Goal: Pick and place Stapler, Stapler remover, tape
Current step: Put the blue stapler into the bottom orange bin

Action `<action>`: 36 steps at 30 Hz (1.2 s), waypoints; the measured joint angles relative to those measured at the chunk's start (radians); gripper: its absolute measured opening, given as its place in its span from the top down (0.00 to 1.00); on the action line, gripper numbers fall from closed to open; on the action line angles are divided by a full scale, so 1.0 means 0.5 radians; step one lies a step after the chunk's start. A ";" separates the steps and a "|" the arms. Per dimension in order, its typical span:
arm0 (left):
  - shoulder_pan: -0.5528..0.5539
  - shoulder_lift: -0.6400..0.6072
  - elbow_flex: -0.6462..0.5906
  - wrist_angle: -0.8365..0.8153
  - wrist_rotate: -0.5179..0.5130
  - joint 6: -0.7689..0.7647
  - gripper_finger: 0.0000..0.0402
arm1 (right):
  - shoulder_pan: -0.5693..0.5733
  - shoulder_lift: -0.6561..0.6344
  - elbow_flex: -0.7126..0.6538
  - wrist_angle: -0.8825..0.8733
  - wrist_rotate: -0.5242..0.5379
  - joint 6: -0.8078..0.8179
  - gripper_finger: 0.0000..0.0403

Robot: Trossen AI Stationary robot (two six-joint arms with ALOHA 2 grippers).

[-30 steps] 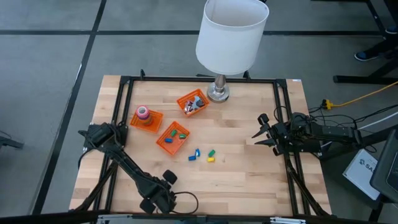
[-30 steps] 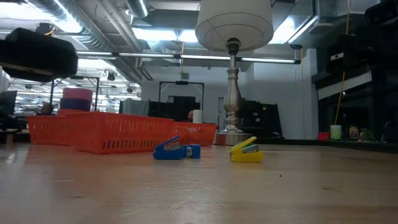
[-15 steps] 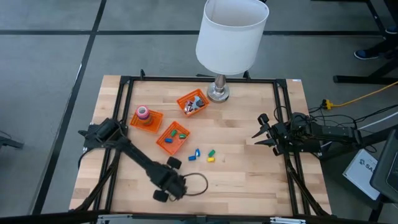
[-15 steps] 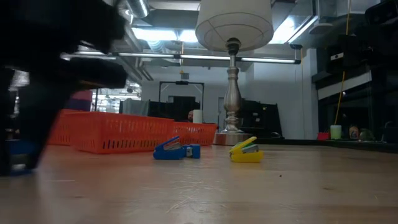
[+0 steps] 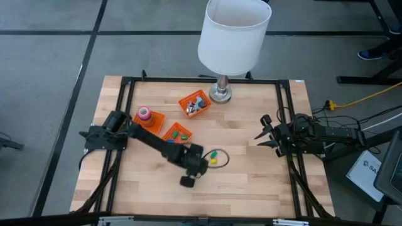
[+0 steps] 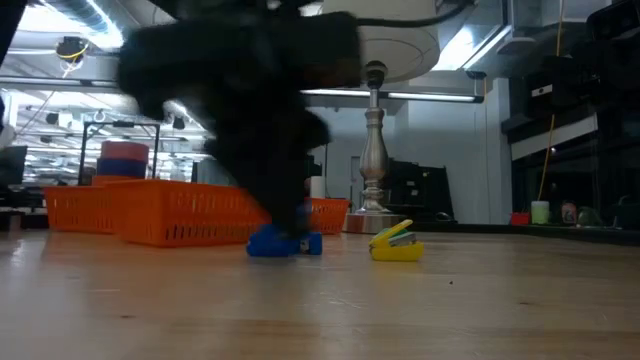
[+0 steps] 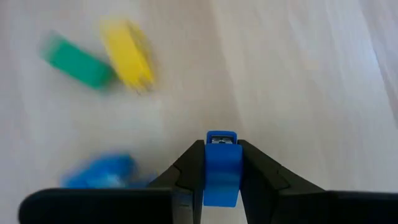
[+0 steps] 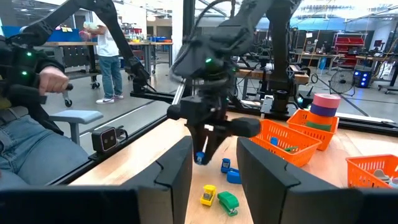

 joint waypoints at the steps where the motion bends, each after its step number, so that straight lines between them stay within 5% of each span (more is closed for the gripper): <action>1: 0.035 0.000 0.000 0.082 0.002 0.021 0.83 | 0.001 0.000 -0.001 0.001 -0.001 -0.001 0.68; 16: 0.374 -0.008 0.004 1.014 0.038 0.070 0.83 | 0.000 0.000 0.000 0.000 0.000 0.000 0.68; 24: 0.428 -0.008 0.004 1.038 0.011 0.138 0.83 | 0.000 0.000 -0.001 0.000 0.000 0.000 0.68; 36: 0.506 -0.011 0.177 0.926 -0.290 0.213 0.83 | 0.001 0.001 0.000 0.000 0.000 0.000 0.68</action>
